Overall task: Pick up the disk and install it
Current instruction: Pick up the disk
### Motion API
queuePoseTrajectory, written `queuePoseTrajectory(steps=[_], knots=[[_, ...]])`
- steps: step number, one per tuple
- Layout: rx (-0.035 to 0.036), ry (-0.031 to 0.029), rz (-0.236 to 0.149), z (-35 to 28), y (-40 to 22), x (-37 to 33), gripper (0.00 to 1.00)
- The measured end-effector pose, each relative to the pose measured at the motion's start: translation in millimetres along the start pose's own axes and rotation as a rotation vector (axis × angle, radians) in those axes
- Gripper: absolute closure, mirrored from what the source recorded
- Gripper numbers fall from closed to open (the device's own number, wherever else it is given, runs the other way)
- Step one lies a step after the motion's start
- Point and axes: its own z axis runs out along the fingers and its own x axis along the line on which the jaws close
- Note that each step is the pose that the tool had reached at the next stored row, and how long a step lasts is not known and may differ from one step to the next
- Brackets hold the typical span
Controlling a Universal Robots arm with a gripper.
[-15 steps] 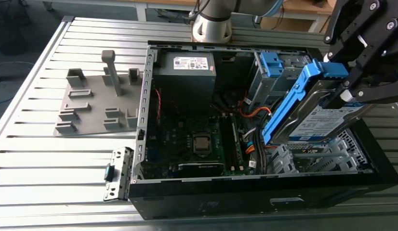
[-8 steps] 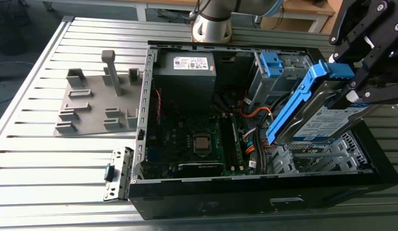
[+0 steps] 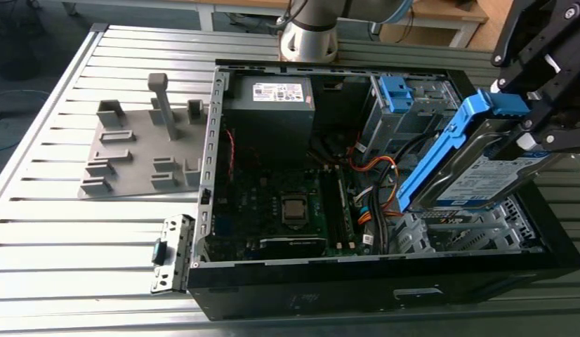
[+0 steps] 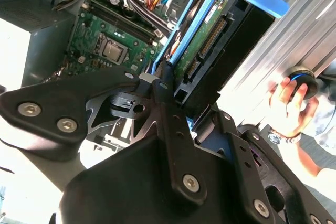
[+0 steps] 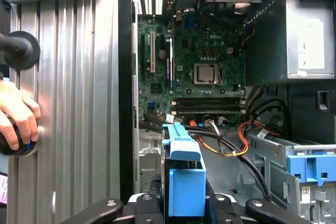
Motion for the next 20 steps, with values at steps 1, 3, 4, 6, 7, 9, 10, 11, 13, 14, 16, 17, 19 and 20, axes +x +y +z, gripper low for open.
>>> queuePoseTrajectory(steps=[1, 3, 4, 6, 7, 9, 10, 11, 13, 14, 16, 17, 19, 20], knots=[[0.0000, 0.0000, 0.000, 0.1, -1.8, 0.1, 0.64], [-0.0001, 0.0000, 0.000, 0.2, -5.4, 0.1, 0.64], [-0.0001, 0.0000, 0.000, 0.2, -7.1, 0.2, 0.64], [-0.0002, 0.0001, 0.000, 0.4, -10.5, 0.4, 0.64], [-0.0002, 0.0000, 0.000, 0.5, -12.2, 0.5, 0.64], [-0.0003, -0.0001, 0.000, 0.8, -15.9, 0.8, 0.64], [-0.0004, 0.0001, 0.000, 0.8, -17.8, 0.9, 0.64], [-0.0005, 0.0000, 0.000, 1.1, -19.6, 1.0, 0.64], [-0.0010, -0.0001, 0.000, 2.3, -23.8, 1.1, 0.64], [-0.0014, -0.0008, 0.000, 3.0, -25.8, 1.2, 0.64], [-0.0020, -0.0051, 0.000, 4.5, -29.0, 1.6, 0.64], [-0.0022, -0.0079, 0.000, 5.7, -30.4, 1.8, 0.64], [-0.0026, -0.0117, 0.000, 8.5, -33.0, 2.4, 0.64], [-0.0028, -0.0131, 0.000, 10.0, -34.2, 2.6, 0.64]])
